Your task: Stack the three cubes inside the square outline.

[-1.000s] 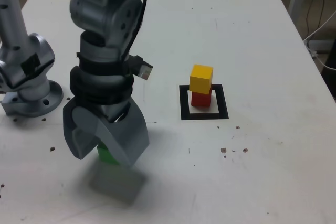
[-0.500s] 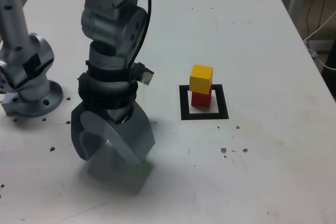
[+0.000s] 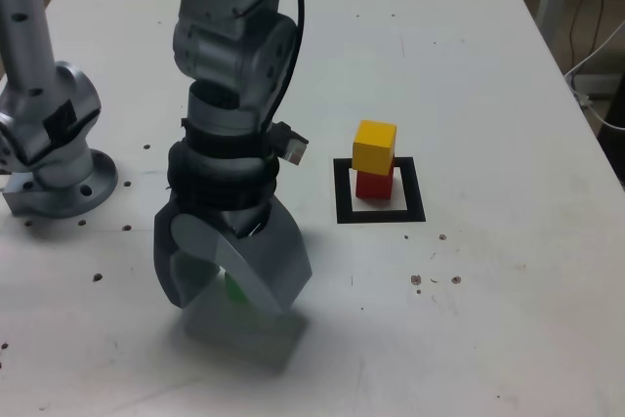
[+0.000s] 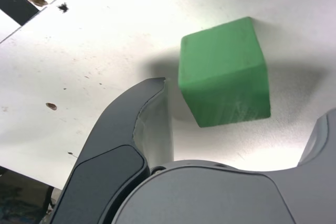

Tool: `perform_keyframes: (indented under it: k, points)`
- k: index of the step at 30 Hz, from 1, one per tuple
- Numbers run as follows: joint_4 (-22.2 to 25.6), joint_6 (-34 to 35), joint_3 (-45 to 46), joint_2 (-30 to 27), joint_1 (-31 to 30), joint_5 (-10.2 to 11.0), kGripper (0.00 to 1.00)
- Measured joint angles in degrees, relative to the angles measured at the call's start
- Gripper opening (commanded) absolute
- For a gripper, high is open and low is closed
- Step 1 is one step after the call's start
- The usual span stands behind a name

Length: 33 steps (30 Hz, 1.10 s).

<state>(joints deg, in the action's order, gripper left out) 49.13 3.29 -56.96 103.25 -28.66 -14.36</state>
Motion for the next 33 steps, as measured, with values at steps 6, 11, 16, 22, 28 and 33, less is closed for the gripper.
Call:
perform_keyframes:
  k: [6,11,16,22,28,33]
  points:
    - [0.09,-0.38,-0.26,0.82,0.52,-0.61,0.9]
    - [0.02,-2.47,0.55,1.19,0.7,-3.56,0.79]
    - [-0.03,-3.66,1.22,1.2,0.72,-5.67,0.59]
    - [-0.69,-3.73,1.44,1.2,0.74,-6.04,0.44]
    - [-1.27,-3.74,1.52,1.6,0.74,-6.08,0.4]
    - [-1.39,-3.73,2.09,2.61,0.82,-6.1,0.36]
